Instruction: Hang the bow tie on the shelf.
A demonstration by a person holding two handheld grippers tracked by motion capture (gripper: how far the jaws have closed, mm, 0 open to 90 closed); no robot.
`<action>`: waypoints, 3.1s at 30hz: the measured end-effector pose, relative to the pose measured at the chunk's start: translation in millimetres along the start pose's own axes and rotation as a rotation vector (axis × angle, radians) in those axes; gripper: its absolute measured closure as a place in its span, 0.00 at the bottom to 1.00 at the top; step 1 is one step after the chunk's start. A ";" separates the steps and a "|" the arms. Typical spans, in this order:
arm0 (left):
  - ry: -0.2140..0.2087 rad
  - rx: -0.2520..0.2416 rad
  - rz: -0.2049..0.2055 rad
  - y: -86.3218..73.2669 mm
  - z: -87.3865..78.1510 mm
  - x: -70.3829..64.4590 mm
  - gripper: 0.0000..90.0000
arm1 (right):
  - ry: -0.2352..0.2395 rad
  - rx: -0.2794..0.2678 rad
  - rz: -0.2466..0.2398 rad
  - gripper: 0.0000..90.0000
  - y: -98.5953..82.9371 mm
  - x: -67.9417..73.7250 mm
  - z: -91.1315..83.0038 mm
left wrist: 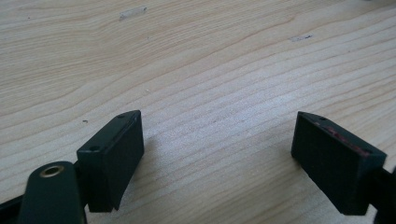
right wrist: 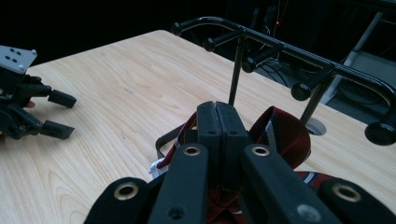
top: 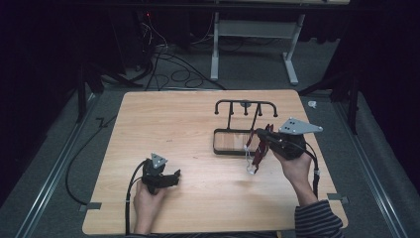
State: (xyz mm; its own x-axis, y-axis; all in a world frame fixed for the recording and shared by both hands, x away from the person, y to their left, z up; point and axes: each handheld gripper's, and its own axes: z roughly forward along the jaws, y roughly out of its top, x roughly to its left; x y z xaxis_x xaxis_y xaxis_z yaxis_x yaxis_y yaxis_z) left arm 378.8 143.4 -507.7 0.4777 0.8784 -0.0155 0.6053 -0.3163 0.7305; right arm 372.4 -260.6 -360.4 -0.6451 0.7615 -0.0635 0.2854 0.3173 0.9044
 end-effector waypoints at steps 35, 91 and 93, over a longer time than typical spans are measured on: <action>-0.002 0.000 0.002 -0.1 -0.1 0.2 0.19 | -0.035 0.025 0.034 1.00 26.7 -5.0 21.0; 0.000 -0.001 0.001 0.1 0.2 0.1 0.19 | -0.124 0.051 0.159 0.96 41.2 -32.6 59.5; 0.000 -0.001 0.001 0.1 0.2 0.1 0.19 | -0.124 0.052 0.159 0.96 40.8 -33.1 58.7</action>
State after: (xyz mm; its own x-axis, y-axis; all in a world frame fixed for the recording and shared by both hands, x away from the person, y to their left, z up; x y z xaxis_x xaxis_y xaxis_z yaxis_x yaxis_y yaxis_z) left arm 379.0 143.4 -507.9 0.4784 0.8780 -0.0152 0.6041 -0.3164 0.7314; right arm 446.9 -239.7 -346.2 -0.4976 0.8671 0.0242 0.4155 0.2137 0.8841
